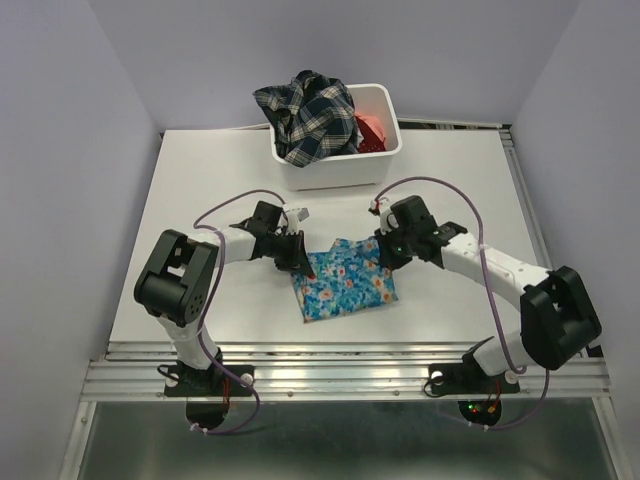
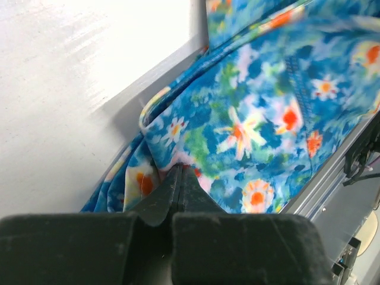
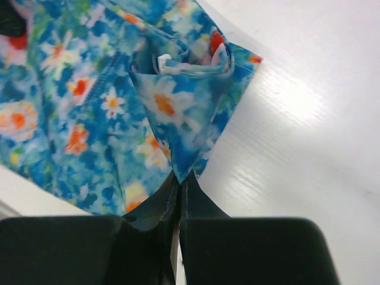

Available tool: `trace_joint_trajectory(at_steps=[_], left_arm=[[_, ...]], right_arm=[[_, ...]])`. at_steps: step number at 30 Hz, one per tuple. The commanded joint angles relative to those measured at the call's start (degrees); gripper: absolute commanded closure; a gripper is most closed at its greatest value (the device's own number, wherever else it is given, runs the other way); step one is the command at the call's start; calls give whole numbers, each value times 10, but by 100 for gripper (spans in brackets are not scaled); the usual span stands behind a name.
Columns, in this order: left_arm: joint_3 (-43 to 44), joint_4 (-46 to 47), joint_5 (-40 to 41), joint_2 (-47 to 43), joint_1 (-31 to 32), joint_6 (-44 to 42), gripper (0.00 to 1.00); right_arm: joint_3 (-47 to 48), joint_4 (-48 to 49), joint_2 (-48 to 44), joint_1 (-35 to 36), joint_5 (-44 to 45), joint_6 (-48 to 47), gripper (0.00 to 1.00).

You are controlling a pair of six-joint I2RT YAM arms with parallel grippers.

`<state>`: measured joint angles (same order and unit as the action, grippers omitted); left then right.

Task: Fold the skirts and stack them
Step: Fold the skirt

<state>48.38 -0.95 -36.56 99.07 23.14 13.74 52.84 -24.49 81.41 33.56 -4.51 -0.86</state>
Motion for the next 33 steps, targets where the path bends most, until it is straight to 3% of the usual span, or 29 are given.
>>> trace_joint_trajectory(at_steps=[1, 5, 11, 15, 16, 19, 21, 22, 25, 28, 30, 33], left_arm=[[3, -32, 71, 15, -8, -35, 100], [-2, -32, 73, 10, -13, -39, 100], [-4, -29, 68, 1, -18, -45, 100], [7, -27, 38, -14, -18, -56, 100], [12, -28, 25, -26, -18, -63, 94], [26, -29, -1, -68, -18, -78, 79], [22, -22, -7, -98, -18, -84, 69], [20, -19, -5, -131, -18, -87, 57], [17, -19, 15, -177, -18, -92, 41], [27, -29, 52, -229, -20, -99, 34], [39, -39, 72, -258, -25, -102, 23], [54, -57, 109, -279, -41, -104, 17]], right_arm=[[-13, 23, 30, -62, -147, 54, 99], [-14, 40, 76, -139, -250, 96, 98], [1, 57, 108, -178, -284, 116, 93], [2, 51, 126, -178, -324, 126, 71], [4, 49, 126, -178, -326, 128, 62], [24, 43, 106, -178, -294, 117, 54], [52, 35, 91, -178, -235, 105, 38], [64, 28, 77, -178, -212, 98, 36], [112, 12, 61, -178, -123, 71, 32], [139, 4, 30, -159, -95, 40, 31], [146, -8, 7, -110, -108, 25, 30], [161, -53, 16, -12, -112, 31, 29]])
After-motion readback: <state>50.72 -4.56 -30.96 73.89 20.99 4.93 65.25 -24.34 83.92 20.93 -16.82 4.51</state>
